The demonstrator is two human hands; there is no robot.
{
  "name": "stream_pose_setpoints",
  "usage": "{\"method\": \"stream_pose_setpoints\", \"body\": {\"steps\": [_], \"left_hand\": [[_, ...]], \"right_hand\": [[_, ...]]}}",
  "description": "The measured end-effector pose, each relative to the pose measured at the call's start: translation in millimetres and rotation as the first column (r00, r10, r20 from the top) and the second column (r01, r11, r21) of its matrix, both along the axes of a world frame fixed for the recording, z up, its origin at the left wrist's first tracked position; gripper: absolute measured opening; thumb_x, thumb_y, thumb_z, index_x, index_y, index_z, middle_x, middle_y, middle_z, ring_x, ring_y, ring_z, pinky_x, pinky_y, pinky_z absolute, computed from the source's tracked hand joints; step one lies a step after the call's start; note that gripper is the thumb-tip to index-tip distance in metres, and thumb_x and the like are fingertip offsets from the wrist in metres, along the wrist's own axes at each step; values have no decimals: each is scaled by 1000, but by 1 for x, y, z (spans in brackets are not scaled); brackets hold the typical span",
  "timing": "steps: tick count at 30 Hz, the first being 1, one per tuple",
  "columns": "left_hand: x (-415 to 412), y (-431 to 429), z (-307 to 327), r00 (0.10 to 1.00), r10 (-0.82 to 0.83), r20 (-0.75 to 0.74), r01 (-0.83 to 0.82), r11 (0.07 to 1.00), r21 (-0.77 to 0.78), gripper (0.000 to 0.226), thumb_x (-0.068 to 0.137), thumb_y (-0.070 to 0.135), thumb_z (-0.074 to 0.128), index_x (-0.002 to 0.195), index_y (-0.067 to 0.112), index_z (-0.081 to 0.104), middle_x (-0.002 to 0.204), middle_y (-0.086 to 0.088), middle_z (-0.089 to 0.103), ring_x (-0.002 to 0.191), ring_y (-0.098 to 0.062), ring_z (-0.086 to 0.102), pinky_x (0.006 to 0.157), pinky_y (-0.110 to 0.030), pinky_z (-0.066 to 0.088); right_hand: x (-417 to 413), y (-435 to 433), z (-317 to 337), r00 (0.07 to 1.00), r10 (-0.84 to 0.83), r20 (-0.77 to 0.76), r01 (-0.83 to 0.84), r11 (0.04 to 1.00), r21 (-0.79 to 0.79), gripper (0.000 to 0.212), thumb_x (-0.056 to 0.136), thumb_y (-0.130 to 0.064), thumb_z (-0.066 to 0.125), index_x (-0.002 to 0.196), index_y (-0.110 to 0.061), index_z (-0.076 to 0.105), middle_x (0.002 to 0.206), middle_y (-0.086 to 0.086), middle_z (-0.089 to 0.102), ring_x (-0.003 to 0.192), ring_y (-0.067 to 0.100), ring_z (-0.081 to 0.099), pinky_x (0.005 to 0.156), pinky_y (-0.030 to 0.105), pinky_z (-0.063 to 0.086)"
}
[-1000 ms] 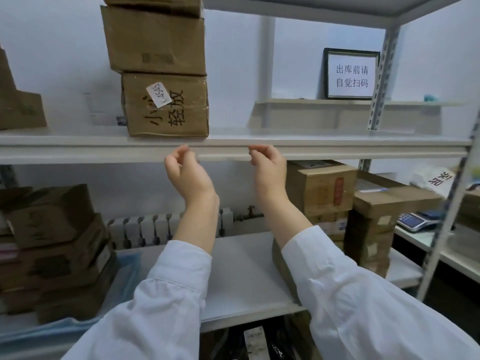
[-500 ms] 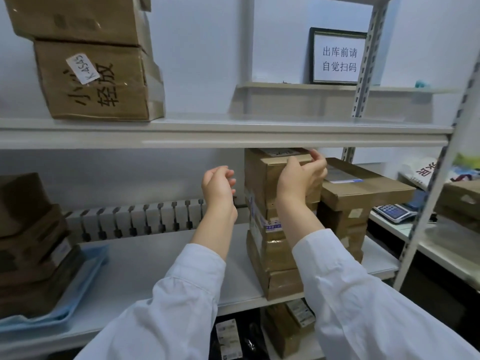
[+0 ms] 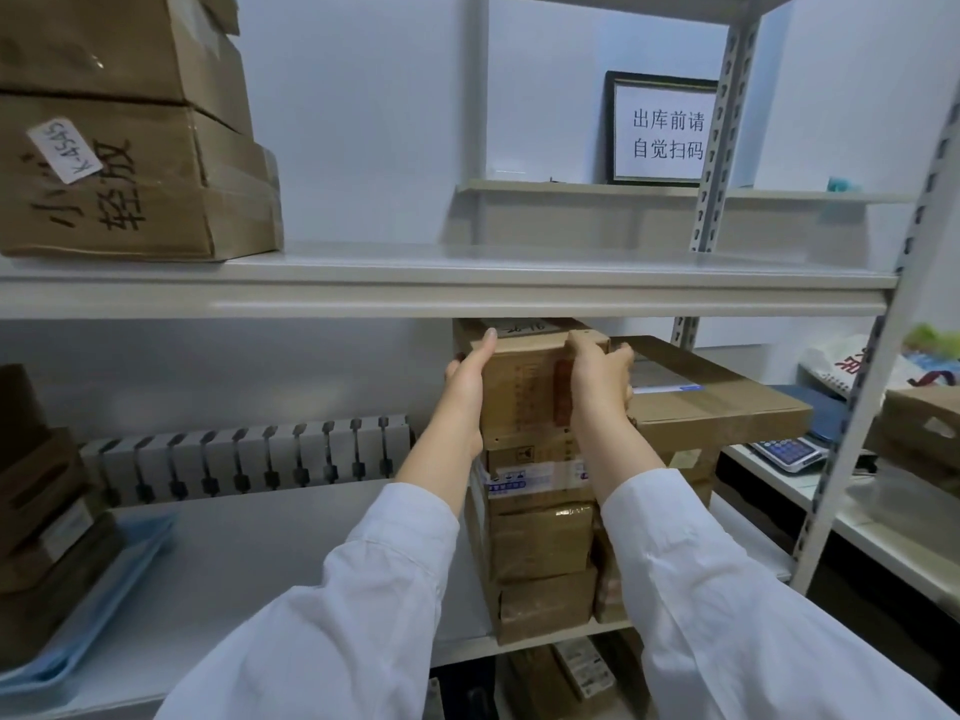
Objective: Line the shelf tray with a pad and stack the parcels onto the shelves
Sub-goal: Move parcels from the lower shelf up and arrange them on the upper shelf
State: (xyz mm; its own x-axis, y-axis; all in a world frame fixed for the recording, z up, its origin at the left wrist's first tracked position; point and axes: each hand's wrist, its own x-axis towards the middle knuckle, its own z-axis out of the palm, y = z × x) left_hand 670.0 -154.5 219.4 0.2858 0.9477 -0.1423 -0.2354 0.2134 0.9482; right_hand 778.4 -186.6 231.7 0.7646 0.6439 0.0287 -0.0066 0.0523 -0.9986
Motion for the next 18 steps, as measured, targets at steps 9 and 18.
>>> {"method": "stream_pose_setpoints", "body": {"steps": [9, 18], "left_hand": [[-24, 13, -8, 999, 13, 46, -14, 1000, 21, 107, 37, 84, 64, 129, 29, 52, 117, -9, 66, 106, -34, 62, 86, -56, 50], [-99, 15, -4, 968, 241, 72, -242, 970, 5, 41, 50, 60, 60, 72, 26, 60, 75, -1, 61, 65, -23, 58, 66, -31, 48]], "right_hand": [[-13, 1, -2, 990, 140, -18, -137, 983, 125, 34, 88, -37, 52, 112, -14, 43, 110, 5, 49, 90, 18, 49, 67, 32, 40], [-43, 2, 8, 980, 193, -51, -182, 968, 172, 33, 83, -51, 44, 105, -27, 39, 124, 6, 49, 114, 27, 47, 99, 49, 40]]}}
